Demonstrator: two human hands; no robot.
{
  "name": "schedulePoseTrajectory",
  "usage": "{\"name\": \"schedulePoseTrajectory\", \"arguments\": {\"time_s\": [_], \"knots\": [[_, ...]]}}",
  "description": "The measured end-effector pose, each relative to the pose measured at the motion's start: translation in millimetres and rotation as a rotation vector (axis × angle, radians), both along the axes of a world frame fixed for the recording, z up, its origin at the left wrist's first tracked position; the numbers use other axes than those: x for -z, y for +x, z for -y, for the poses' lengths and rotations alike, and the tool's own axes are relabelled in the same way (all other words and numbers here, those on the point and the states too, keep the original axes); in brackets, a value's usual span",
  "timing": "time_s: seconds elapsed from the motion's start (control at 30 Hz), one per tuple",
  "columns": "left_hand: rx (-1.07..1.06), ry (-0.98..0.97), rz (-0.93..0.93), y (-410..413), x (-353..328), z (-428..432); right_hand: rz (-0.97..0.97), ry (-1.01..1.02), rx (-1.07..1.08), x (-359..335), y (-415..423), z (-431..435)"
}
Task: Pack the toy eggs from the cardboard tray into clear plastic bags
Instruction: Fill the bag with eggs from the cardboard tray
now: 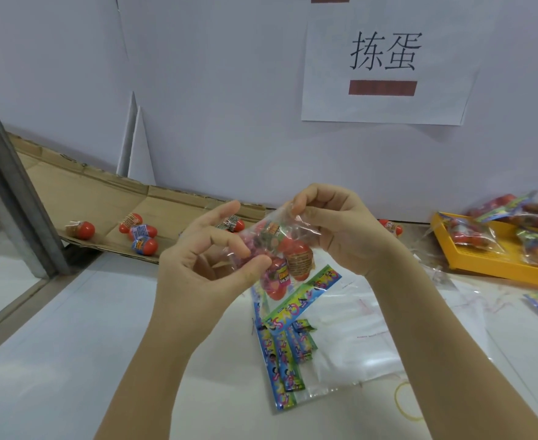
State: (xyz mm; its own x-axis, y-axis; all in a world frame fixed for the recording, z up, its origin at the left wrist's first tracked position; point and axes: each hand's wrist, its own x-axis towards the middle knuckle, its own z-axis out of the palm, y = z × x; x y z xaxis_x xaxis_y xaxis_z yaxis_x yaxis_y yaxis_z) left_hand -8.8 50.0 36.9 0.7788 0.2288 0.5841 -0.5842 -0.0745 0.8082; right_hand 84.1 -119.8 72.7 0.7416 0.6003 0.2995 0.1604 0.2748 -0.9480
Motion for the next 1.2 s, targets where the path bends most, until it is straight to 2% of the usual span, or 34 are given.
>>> {"name": "schedulePoseTrajectory", "arguments": {"time_s": [0.13, 0.27, 0.37, 0.47, 0.5, 0.6, 0.73, 0.83, 0.97, 1.1, 1.2], "knots": [[0.002, 0.009, 0.035, 1.3, -0.1, 0.3, -0.018, 0.042, 0.013, 2.0, 2.4, -0.4], [-0.059, -0.025, 0.055, 2.7, 2.5, -2.4, -0.175, 0.177, 0.093, 2.4, 4.8, -6.0], [-0.116, 0.016, 0.028, 0.7, 3.0, -0.3, -0.237, 0.000, 0.060, -3.0, 1.7, -6.3], [-0.145, 0.008, 0.044, 0.4, 1.9, 1.8, -0.026, -0.289, -0.010, -7.4, -4.0, -5.5], [-0.143, 0.005, 0.045, 0.2, 1.5, 1.6, 0.055, -0.320, -0.002, -7.5, -5.5, -5.7], [-0.139, -0.008, 0.050, 1.2, 1.7, 2.9, 0.030, -0.225, 0.037, -7.9, -9.0, -6.9], [-0.029, -0.159, 0.091, 4.6, 3.5, 7.4, 0.042, -0.197, 0.113, -4.4, -7.4, -7.9], [-0.026, -0.253, 0.023, 7.1, 6.3, 9.5, 0.088, -0.184, 0.230, -1.7, -5.3, -13.6], [0.016, -0.412, -0.078, 6.6, 7.0, 12.3, 0.280, -0.208, 0.394, -3.0, -8.1, -20.1], [-0.001, -0.523, -0.188, 6.5, 3.6, 15.0, 0.286, -0.138, 0.417, -6.2, -9.7, -18.9], [-0.020, -0.514, -0.216, 6.2, 4.7, 17.2, 0.236, -0.169, 0.377, -7.5, -8.4, -14.4]]}}
